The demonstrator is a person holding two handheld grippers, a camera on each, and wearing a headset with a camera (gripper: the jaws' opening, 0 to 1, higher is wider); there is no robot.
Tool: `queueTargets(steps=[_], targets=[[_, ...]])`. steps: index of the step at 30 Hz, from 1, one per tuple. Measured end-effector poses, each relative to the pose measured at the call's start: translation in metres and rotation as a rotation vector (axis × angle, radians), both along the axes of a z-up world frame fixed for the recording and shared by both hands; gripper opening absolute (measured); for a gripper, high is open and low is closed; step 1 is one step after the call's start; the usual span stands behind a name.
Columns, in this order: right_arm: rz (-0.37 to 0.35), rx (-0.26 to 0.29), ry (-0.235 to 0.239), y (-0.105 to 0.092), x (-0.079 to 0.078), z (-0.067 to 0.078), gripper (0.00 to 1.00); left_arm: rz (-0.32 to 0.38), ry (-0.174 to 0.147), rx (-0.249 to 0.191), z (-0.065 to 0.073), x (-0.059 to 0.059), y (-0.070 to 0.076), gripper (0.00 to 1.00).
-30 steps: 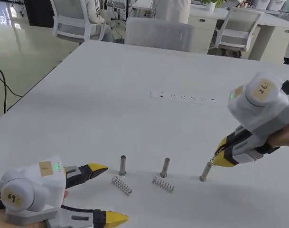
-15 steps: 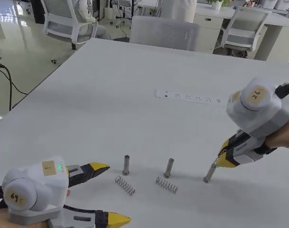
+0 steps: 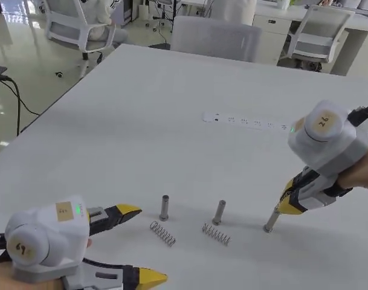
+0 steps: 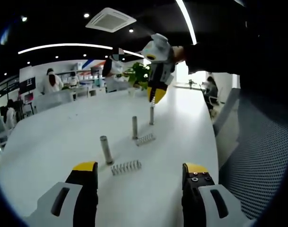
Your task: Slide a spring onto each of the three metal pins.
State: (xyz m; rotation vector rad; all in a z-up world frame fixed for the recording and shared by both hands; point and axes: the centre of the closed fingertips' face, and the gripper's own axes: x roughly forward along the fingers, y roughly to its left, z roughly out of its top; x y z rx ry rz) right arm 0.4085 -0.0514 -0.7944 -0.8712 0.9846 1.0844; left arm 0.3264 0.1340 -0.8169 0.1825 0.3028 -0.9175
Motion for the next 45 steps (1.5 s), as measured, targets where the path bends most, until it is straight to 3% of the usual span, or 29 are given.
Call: queueTargets(steps=[8,23,34,45], targets=[[-0.003,-0.008,0.021,0.001,0.001,-0.008,0.09,-0.001,-0.003,0.001,0.0,0.0,0.0,0.67],[-0.011,-0.038,0.069,-0.001,0.006,-0.038,0.09,0.002,-0.002,0.006,0.0,-0.001,0.0,0.67],[-0.015,-0.056,0.074,-0.004,0.004,-0.056,0.09,0.005,-0.004,0.007,0.001,-0.001,0.001,0.66],[-0.023,-0.053,0.07,-0.005,0.005,-0.06,0.09,0.004,-0.004,0.009,0.001,-0.001,0.001,0.66]])
